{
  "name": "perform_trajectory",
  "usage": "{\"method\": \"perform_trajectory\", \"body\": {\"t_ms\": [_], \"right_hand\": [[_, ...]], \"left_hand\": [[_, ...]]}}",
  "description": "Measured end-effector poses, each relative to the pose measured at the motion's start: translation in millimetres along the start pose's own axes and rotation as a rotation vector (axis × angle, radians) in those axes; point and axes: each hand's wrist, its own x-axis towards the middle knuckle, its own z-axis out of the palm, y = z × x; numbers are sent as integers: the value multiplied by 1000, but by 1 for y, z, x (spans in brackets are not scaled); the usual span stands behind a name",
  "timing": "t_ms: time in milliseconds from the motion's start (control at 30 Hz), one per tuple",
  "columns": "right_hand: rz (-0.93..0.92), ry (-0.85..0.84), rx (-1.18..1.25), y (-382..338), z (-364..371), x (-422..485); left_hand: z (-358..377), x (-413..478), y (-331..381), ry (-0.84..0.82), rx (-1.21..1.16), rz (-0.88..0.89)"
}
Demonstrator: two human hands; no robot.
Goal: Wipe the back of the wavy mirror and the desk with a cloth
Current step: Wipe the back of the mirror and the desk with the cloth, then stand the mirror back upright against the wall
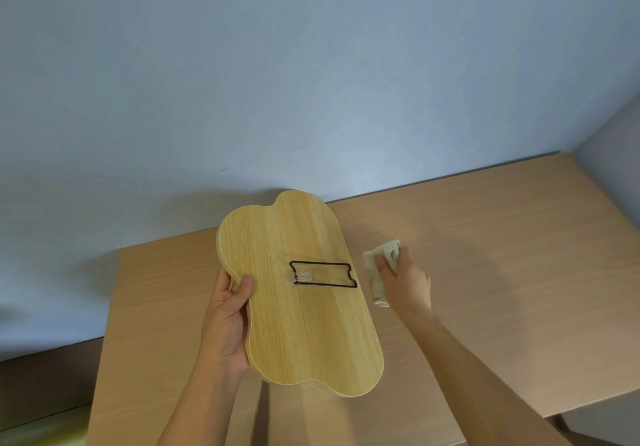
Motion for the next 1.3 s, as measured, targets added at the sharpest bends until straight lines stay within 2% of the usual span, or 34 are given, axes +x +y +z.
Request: {"method": "perform_trajectory", "body": {"t_ms": [100,133,200,300,400,633,833,1033,1300], "right_hand": [[276,-78,644,-12,-19,-3],[317,-134,799,-18,-24,-6],[251,-240,901,-26,-29,-10],[29,-417,907,-42,-29,-10],[-56,-518,854,-55,-26,-5],[-54,-473,772,-35,-41,20],[-129,-499,656,-17,-74,55],[-146,-569,680,1,-98,76],[-88,-543,765,23,-111,82]], "left_hand": [[22,-5,3,7,16,23],[30,-7,4,13,24,37],[46,-11,5,22,45,63],[73,-17,4,28,90,90],[102,-25,3,37,153,128],[166,-33,-13,86,345,241],[221,-31,-39,120,510,314],[270,-25,-69,195,635,358],[315,-11,-104,264,844,331]]}}
